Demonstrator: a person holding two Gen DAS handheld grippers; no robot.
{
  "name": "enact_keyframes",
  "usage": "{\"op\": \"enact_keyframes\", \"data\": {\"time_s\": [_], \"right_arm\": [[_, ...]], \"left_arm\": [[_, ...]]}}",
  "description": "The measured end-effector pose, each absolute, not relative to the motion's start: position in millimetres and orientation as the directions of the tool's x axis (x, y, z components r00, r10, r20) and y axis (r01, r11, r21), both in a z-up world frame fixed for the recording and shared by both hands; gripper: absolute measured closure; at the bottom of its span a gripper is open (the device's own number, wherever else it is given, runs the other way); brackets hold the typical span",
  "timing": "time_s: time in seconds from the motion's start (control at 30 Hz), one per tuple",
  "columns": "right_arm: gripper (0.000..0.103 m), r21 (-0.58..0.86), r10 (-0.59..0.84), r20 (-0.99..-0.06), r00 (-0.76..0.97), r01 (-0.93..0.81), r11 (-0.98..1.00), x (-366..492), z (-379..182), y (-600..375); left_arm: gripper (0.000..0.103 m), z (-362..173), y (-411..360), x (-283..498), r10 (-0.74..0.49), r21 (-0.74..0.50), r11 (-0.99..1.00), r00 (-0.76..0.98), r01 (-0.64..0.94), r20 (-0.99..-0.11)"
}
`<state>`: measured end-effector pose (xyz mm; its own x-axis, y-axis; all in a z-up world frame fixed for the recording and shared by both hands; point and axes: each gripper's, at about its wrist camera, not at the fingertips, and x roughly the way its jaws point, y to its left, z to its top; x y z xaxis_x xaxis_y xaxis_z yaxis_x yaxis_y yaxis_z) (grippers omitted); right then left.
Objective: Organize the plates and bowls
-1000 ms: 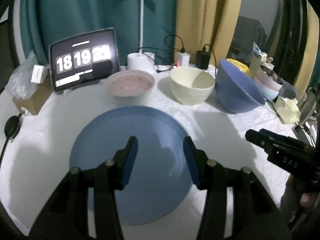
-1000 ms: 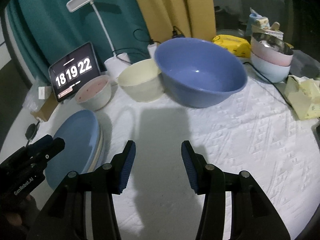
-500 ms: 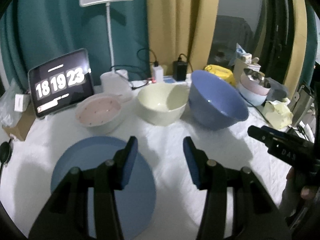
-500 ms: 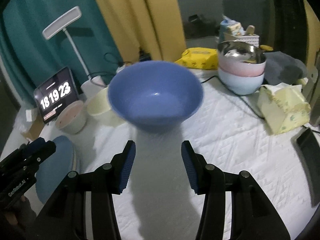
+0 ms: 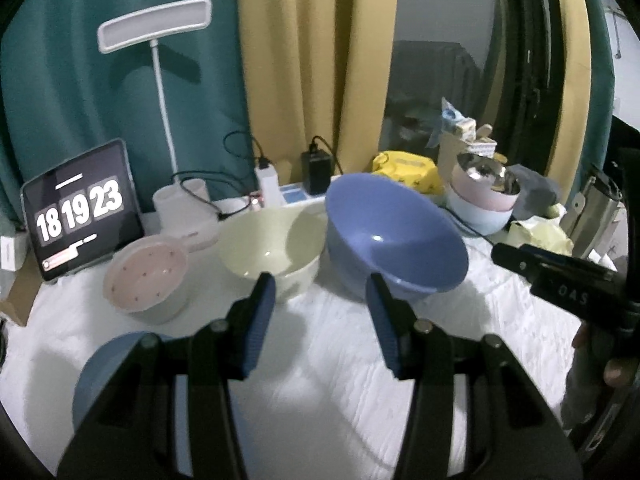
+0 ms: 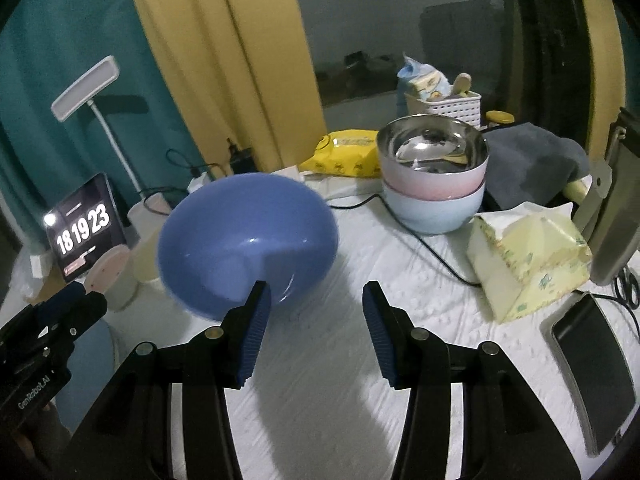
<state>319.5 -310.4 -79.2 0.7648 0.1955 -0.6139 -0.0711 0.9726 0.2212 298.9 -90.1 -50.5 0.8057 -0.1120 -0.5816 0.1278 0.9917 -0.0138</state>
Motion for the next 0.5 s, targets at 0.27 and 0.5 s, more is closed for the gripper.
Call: {"op": "enact_keyframes", "data": {"time_s": [0.27, 0.5], "right_arm": [[0.052, 0.227, 0.189, -0.614, 0.766, -0.058, 0.972, 338.3, -86.4, -312.3], [0.052, 0.233, 0.194, -0.647, 0.737, -0.051, 0.971, 356.9, -106.5, -312.7]], "left_arm": [[0.054, -57.0, -103.6, 320.9, -0.145, -0.036, 0.988, 0.801, 0.152, -0.581], [0.053, -72.3, -112.6, 340.6, -0.145, -0.037, 0.987, 0.778, 0.155, -0.611]]}}
